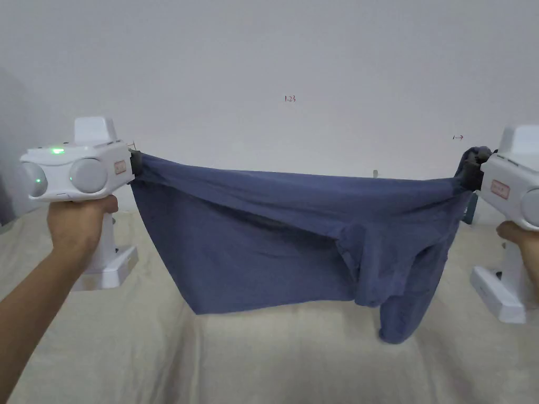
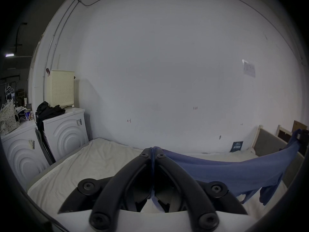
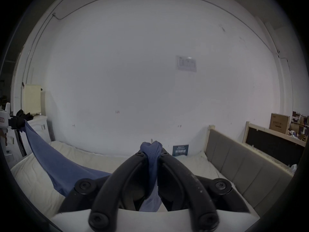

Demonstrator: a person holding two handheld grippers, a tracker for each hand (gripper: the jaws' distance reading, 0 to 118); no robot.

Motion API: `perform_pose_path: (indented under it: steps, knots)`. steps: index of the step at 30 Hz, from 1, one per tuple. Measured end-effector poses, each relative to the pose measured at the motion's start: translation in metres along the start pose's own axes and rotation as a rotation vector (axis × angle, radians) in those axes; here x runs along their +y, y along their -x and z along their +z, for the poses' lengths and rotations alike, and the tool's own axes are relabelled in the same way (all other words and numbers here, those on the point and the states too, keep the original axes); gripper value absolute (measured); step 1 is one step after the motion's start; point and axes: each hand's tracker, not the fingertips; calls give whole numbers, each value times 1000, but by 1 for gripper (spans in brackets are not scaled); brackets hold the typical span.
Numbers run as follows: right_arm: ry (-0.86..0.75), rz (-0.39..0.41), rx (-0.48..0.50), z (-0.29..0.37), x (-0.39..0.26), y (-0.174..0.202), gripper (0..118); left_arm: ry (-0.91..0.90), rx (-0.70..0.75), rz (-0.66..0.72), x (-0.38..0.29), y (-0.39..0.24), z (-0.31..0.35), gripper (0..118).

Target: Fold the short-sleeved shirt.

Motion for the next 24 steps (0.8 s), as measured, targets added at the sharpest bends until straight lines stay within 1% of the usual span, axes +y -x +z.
perform_pose_path:
  steps: [2, 6, 12, 15, 18, 20, 21, 22, 24]
  knots:
    - [56, 11, 6, -11, -23, 3, 11, 51, 4, -12, -25, -1, -12, 3]
    - [169, -5, 8, -22, -83, 10, 11, 162, 27, -36, -93, 6, -37, 3]
    - [359, 25, 8, -22, -186, 18, 11, 362, 44, -58, -202, 16, -37, 3]
    - [450, 16, 3, -9, -235, 19, 11, 447, 41, -68, -254, 24, -19, 3]
    - [523, -18, -3, 14, -276, 18, 11, 535, 36, -54, -299, 36, 10, 3]
    - [555, -34, -2, 37, -297, 16, 11, 570, 45, -41, -324, 47, 34, 3]
    - [566, -45, -8, 53, -309, 15, 11, 592, 42, -26, -328, 45, 61, 3]
    - [577, -52, -9, 61, -314, 14, 11, 603, 40, -17, -336, 49, 73, 3]
    - [595, -88, -12, 83, -331, 4, 11, 621, 48, -8, -350, 57, 104, 3]
